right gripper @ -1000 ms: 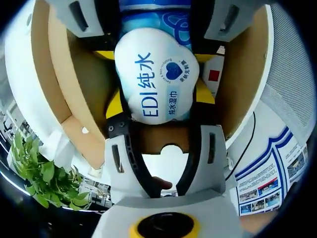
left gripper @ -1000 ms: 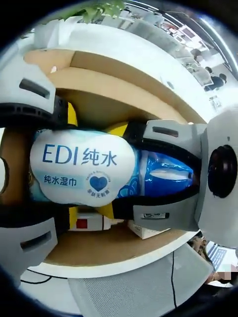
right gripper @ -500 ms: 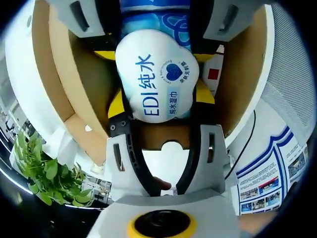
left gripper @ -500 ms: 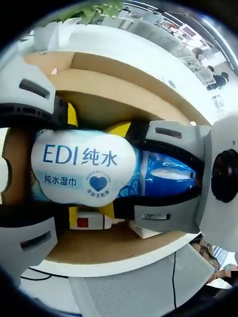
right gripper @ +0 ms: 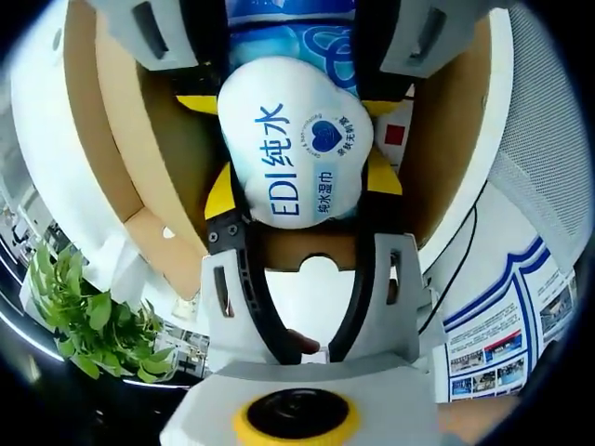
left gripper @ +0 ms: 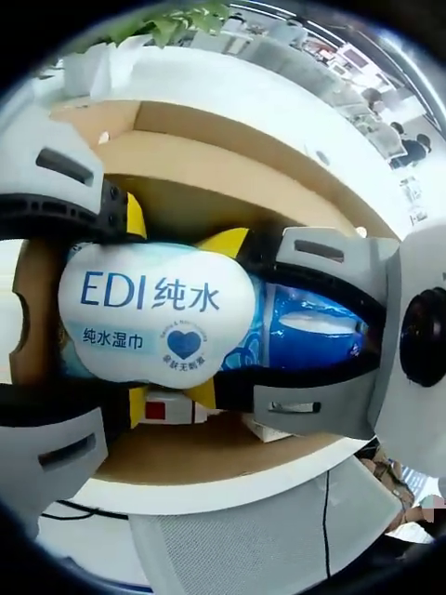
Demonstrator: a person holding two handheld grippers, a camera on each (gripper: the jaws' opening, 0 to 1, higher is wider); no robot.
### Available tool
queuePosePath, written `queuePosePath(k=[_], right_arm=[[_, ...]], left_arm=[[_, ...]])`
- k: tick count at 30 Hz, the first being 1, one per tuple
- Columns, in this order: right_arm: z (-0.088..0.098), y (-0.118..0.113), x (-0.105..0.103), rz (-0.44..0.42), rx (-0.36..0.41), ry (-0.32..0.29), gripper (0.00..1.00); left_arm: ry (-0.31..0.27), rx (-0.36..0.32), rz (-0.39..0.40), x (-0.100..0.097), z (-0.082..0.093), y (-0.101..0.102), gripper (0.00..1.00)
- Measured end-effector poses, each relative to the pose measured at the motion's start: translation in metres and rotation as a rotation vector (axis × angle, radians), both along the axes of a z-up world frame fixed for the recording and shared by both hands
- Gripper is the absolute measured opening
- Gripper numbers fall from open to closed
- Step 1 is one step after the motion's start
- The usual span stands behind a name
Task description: Operate the shoe box by opening the lid, removing the specified soft item, and placing it in the target area until the item is outside and the box remains undamaged.
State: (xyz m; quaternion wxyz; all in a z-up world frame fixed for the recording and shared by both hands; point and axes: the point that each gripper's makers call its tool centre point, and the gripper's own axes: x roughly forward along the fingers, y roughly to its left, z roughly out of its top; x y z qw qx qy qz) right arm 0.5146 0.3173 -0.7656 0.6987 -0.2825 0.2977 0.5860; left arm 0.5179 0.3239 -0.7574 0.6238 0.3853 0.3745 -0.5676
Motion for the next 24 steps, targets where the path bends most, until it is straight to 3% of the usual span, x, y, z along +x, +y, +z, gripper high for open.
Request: queuePosePath(k=[24], right_arm=[[0.034, -0.003, -0.004, -0.01, 0.034, -0.029, 0.47]], left_arm=[[-0.018, 0.009, -0.019, -0.007, 0.035, -0.004, 0.57]])
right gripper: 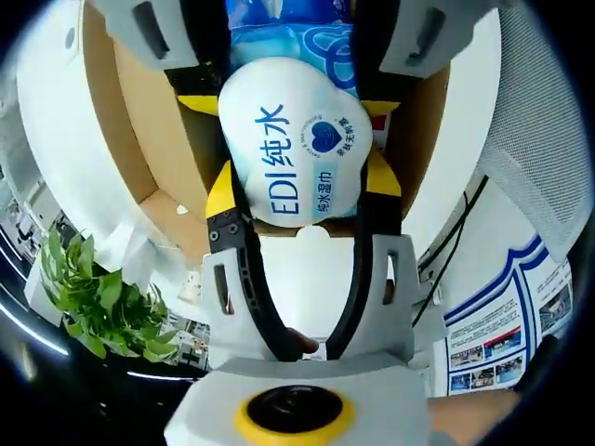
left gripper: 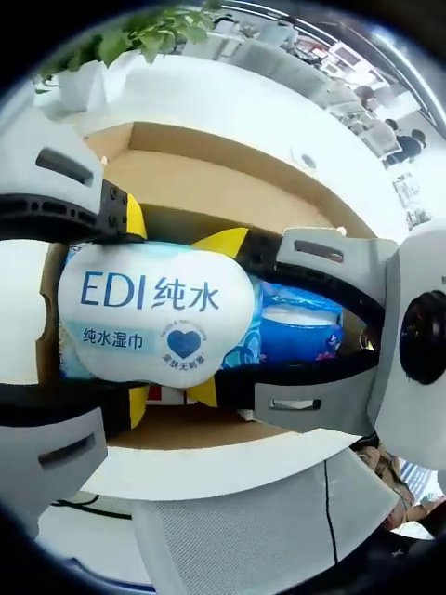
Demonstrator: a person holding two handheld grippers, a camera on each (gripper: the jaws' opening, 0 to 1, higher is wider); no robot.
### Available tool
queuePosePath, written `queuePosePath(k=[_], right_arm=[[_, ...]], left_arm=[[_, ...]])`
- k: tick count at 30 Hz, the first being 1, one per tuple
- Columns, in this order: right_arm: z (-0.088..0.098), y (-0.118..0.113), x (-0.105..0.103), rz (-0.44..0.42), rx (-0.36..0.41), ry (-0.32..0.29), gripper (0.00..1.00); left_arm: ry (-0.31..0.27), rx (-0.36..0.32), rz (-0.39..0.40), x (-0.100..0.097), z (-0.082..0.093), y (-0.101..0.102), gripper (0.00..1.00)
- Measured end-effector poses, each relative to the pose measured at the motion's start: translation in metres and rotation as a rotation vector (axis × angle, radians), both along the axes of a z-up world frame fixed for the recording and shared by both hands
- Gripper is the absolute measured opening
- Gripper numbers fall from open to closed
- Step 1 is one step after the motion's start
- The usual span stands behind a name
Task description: Operate the shoe box by opening the lid, removing the specified soft item, and placing it in the target area until the item is outside and the box remains undamaged.
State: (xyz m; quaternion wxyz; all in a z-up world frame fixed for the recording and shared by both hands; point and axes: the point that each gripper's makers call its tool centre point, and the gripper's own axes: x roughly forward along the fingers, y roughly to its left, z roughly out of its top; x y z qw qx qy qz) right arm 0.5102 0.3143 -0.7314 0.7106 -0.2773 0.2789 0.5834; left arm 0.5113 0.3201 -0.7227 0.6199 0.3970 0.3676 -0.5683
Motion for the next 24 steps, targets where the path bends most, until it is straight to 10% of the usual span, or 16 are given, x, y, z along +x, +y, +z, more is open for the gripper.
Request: queuePosePath(k=[24], right_arm=[[0.045, -0.019, 0.0, -0.015, 0.024, -0.042, 0.46]], left_arm=[[-0.036, 0.019, -0.027, 0.001, 0.043, -0.019, 0.57]])
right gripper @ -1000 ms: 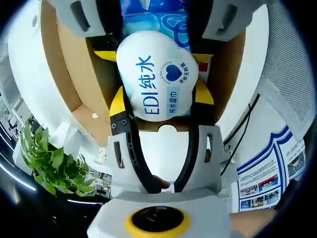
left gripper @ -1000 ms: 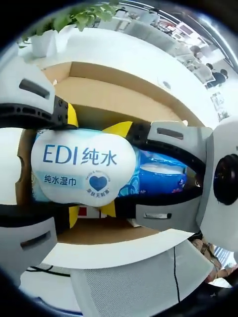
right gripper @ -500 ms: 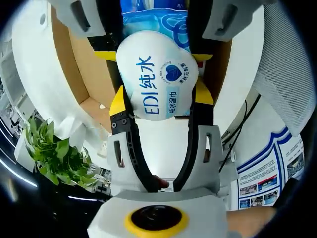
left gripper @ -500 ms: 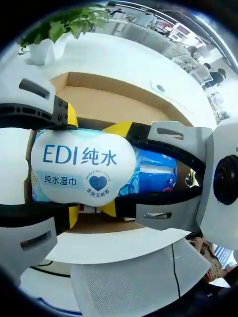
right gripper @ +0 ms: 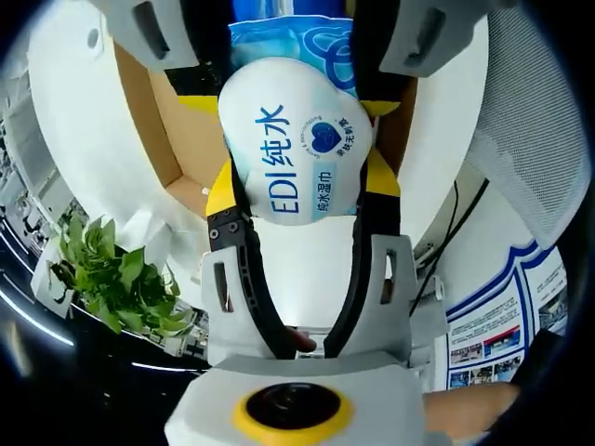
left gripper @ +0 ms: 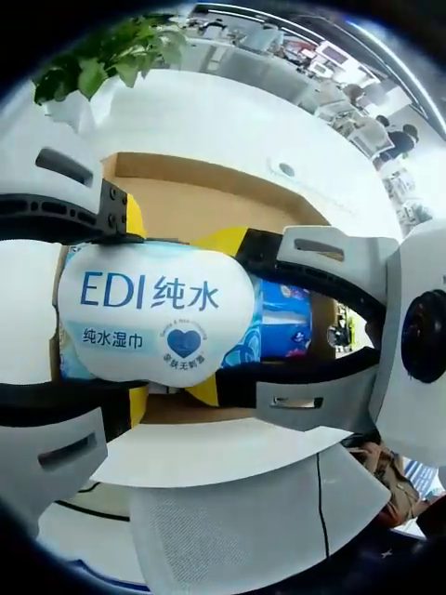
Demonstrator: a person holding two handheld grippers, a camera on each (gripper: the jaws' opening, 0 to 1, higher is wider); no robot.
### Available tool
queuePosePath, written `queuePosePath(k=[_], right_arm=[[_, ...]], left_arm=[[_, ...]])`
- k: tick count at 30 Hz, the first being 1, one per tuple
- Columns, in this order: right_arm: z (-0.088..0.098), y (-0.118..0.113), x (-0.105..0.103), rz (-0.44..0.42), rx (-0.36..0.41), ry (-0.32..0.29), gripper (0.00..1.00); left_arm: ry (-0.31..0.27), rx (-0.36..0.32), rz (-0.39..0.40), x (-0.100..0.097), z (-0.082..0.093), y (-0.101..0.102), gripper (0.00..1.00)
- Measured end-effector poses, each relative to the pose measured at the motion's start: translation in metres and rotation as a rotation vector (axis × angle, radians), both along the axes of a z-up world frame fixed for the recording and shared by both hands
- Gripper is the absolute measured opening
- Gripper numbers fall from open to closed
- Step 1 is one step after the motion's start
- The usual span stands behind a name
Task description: Operate the shoe box by opening the lid, removing the specified soft item, and placing it in the target area until the item is outside and the box remains undamaged.
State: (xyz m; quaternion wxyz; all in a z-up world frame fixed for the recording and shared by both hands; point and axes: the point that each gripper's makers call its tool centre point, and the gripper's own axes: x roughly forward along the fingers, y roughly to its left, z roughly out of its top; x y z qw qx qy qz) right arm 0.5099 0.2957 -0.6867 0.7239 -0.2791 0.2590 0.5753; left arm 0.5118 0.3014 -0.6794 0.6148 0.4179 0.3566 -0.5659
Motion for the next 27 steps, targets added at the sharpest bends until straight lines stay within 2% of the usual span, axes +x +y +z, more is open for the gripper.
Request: queuePosePath(k=[13, 27], right_arm=[[0.018, -0.018, -0.001, -0.015, 0.008, -0.021, 0.46], [0.026, -0.046, -0.003, -0.039, -0.005, -0.028, 0.46]], left_arm=[[-0.018, 0.004, -0.017, -0.002, 0.018, -0.018, 0.57], [-0.022, 0.004, -0.045, -0.004, 0.025, -0.045, 0.57]])
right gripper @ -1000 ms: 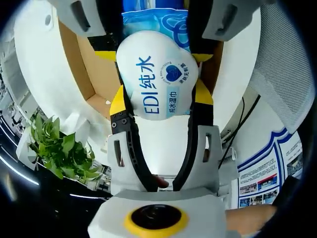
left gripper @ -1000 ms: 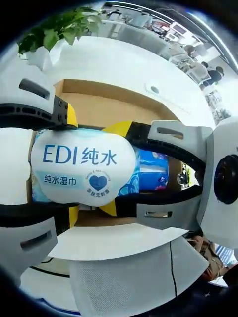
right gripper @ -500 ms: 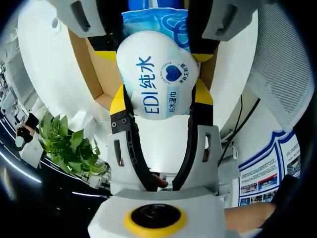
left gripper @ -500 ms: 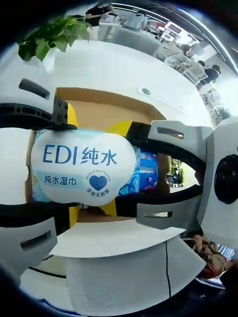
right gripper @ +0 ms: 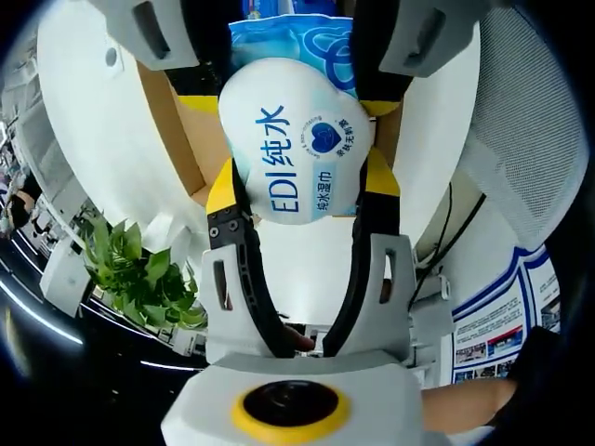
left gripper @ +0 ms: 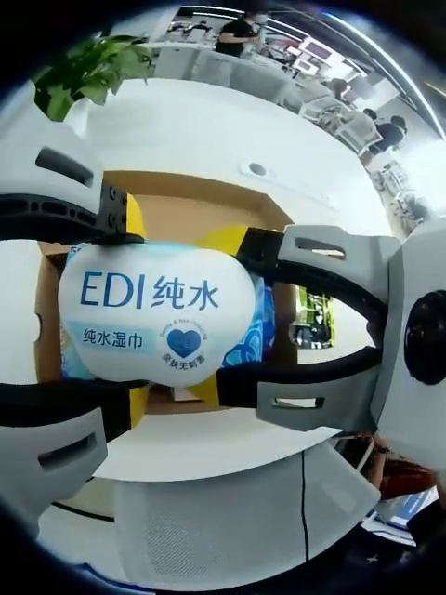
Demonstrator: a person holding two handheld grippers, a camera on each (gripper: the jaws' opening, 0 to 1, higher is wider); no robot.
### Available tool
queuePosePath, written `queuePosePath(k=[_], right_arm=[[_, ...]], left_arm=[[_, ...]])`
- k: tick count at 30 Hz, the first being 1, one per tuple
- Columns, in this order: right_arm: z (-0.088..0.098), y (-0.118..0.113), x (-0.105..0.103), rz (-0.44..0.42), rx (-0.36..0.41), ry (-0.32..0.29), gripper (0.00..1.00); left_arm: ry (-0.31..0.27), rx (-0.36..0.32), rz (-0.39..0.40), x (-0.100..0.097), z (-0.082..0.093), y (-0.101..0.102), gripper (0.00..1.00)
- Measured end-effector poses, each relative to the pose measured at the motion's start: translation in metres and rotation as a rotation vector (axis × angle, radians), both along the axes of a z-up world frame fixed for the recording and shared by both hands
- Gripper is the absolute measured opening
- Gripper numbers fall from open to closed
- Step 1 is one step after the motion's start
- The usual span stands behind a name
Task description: Operate the shoe box by opening the lid, removing the specified soft item, and placing it in the target area until the item is outside and the box remains undamaged.
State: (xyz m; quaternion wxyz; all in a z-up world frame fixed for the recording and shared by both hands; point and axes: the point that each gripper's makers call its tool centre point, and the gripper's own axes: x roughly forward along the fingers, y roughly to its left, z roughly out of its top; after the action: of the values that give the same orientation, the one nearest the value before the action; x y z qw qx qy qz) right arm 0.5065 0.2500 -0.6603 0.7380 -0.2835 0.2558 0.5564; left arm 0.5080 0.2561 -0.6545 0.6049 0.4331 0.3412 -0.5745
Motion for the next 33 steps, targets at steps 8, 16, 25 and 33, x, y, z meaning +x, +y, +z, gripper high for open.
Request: queuePosePath(k=[8, 16, 25, 33], right_arm=[[0.003, -0.014, -0.003, -0.01, -0.001, 0.001, 0.46], [0.008, -0.034, -0.003, -0.018, -0.002, -0.01, 0.46], [0.013, -0.052, -0.006, -0.035, -0.005, -0.016, 0.46], [0.015, -0.068, -0.007, -0.05, -0.004, -0.02, 0.46]], left_arm=[[0.004, -0.003, -0.014, -0.002, 0.003, -0.014, 0.57], [-0.004, -0.015, -0.024, -0.002, 0.008, -0.033, 0.57], [-0.005, -0.022, -0.041, -0.004, 0.012, -0.051, 0.57], [-0.006, -0.026, -0.061, -0.007, 0.014, -0.068, 0.57]])
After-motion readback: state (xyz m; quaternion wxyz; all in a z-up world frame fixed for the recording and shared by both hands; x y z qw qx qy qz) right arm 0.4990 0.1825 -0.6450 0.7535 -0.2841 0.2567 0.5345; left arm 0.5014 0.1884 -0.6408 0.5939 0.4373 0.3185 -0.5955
